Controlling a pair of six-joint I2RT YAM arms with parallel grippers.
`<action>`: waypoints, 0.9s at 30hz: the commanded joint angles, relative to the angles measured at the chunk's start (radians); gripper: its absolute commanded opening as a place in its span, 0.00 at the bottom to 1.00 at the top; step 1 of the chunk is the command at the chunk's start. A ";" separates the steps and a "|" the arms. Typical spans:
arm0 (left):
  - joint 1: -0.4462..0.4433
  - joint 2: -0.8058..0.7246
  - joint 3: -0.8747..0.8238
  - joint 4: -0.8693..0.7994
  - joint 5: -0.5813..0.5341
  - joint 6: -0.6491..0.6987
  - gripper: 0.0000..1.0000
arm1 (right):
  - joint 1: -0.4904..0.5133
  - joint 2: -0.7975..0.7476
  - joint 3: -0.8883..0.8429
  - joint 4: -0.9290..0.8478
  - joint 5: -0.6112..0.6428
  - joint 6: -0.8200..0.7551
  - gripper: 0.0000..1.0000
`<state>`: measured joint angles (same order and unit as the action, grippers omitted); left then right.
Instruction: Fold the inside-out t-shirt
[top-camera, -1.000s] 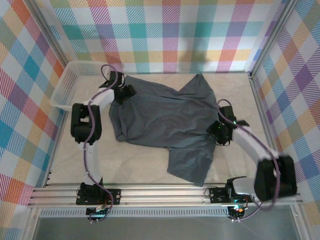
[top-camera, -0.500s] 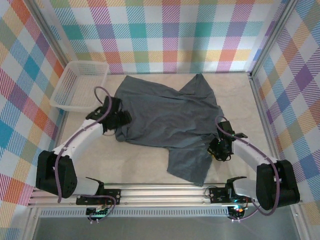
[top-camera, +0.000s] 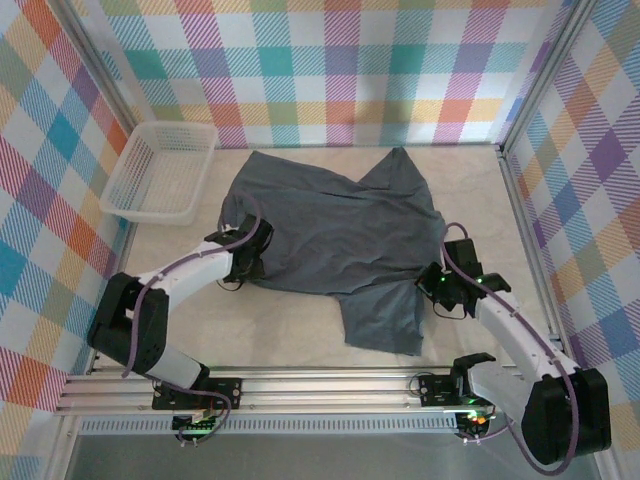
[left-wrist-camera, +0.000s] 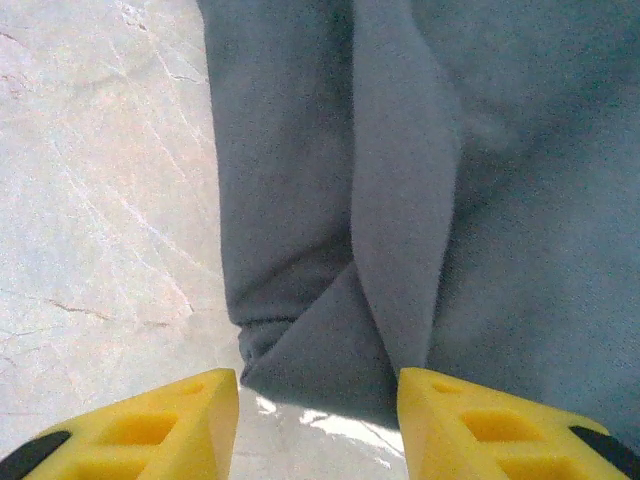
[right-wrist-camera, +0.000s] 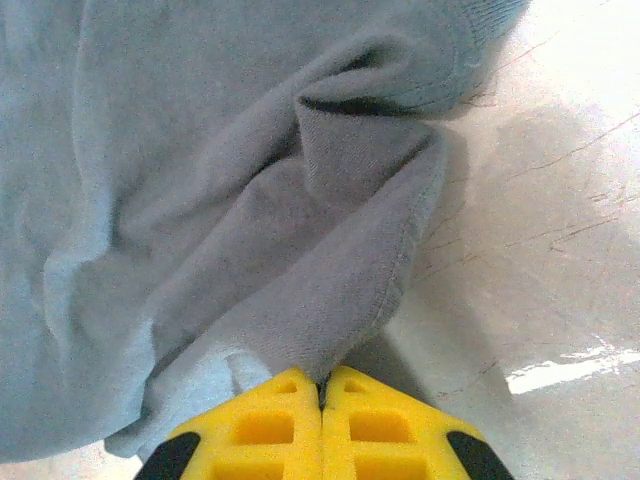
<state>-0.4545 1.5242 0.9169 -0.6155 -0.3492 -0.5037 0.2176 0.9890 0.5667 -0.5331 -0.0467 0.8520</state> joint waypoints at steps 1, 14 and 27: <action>0.007 0.019 0.002 0.089 -0.036 0.026 0.45 | 0.002 -0.012 0.037 -0.031 0.029 0.002 0.00; 0.049 0.125 0.023 0.131 0.058 0.036 0.32 | 0.000 0.000 0.038 -0.035 0.014 0.010 0.00; 0.117 -0.269 0.149 -0.168 0.003 0.092 0.00 | -0.058 -0.272 0.258 -0.360 0.285 0.089 0.00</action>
<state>-0.3809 1.3689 1.0260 -0.6525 -0.3080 -0.4465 0.1837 0.7879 0.7509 -0.7536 0.1059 0.9092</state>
